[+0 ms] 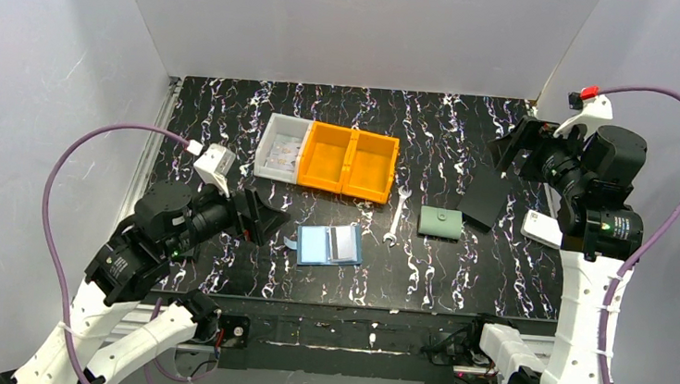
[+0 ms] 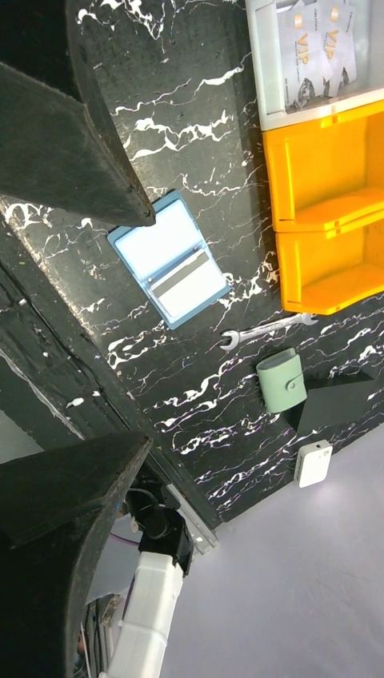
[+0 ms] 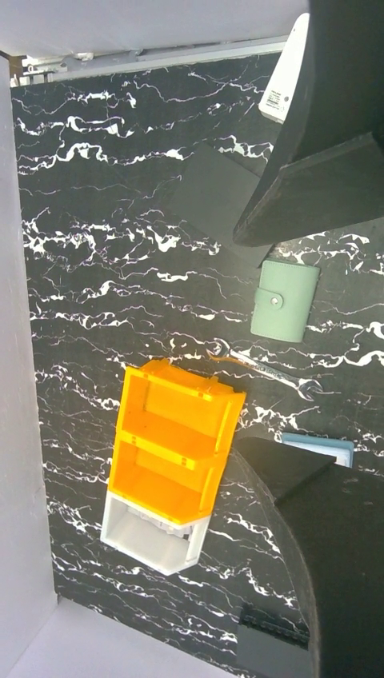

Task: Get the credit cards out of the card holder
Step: Reset both arms

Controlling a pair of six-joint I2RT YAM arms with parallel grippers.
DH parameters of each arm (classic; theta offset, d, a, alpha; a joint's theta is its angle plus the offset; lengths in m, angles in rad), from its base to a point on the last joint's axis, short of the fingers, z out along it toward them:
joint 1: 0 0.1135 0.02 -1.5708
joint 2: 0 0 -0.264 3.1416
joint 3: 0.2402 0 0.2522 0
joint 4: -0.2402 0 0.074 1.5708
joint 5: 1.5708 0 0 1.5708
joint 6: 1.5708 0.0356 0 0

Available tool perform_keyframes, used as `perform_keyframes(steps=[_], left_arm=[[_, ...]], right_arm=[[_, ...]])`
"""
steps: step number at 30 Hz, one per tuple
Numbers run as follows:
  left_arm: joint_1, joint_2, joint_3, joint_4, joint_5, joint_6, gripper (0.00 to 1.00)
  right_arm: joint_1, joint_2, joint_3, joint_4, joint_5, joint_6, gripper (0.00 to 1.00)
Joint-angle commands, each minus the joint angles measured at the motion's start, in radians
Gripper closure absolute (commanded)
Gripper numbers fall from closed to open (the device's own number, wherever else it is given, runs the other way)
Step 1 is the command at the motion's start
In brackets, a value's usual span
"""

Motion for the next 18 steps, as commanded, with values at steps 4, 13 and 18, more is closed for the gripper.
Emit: perform_keyframes(steps=[4, 13, 18], left_arm=[[0.005, -0.041, -0.050, 0.055, 0.031, -0.002, 0.02], [0.005, -0.076, -0.150, 0.152, 0.059, -0.107, 0.02], [0.005, -0.074, -0.180, 0.198, 0.073, -0.150, 0.02]], right_arm=[[-0.017, -0.003, -0.011, 0.040, 0.003, -0.025, 0.02], [-0.017, -0.003, -0.020, 0.041, -0.031, -0.025, 0.02], [-0.017, -0.006, -0.010, 0.025, -0.019, -0.026, 0.02]])
